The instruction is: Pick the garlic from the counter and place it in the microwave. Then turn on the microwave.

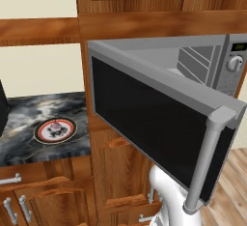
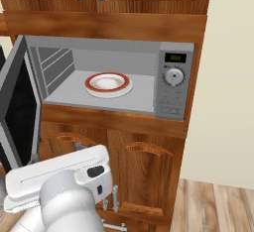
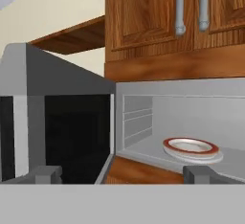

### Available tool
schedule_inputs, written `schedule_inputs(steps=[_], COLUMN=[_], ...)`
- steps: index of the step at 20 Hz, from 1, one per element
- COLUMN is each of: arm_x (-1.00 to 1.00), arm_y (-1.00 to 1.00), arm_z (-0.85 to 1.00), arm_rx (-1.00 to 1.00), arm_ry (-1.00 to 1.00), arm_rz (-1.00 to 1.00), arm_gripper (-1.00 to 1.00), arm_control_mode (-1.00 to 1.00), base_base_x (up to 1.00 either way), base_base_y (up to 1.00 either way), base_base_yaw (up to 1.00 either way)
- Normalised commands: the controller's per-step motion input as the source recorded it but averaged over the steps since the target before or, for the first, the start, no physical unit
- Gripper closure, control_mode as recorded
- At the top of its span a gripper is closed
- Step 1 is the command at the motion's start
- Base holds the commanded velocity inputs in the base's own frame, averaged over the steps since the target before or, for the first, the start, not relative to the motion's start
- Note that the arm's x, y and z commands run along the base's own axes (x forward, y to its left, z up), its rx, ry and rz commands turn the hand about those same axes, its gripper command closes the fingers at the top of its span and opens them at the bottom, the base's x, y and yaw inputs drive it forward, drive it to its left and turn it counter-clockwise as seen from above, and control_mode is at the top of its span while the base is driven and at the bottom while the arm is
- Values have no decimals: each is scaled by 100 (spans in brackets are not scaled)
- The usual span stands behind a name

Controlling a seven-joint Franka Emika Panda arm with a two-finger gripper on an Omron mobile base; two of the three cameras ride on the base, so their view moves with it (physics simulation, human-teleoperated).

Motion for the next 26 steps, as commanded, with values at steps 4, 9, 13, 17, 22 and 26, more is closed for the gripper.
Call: schedule_inputs(steps=[4,9,13,17,22,26], arm_x=[0,-19,-25,-11,0,0], arm_y=[12,12,15,17,0,0], arm_z=[-6,-11,-12,-6,0,0], arm_rx=[0,0,0,0,0,0], arm_ry=[-1,0,0,0,0,0], arm_rz=[-13,-15,-19,-11,0,0], arm_gripper=[-100,-100,-100,-100,-100,-100], arm_control_mode=[-100,-100,-100,100,100,100], base_base_x=[0,0,0,-5,-50,-80], base_base_y=[0,0,0,6,13,6], base_base_yaw=[0,0,0,-3,-6,-4])
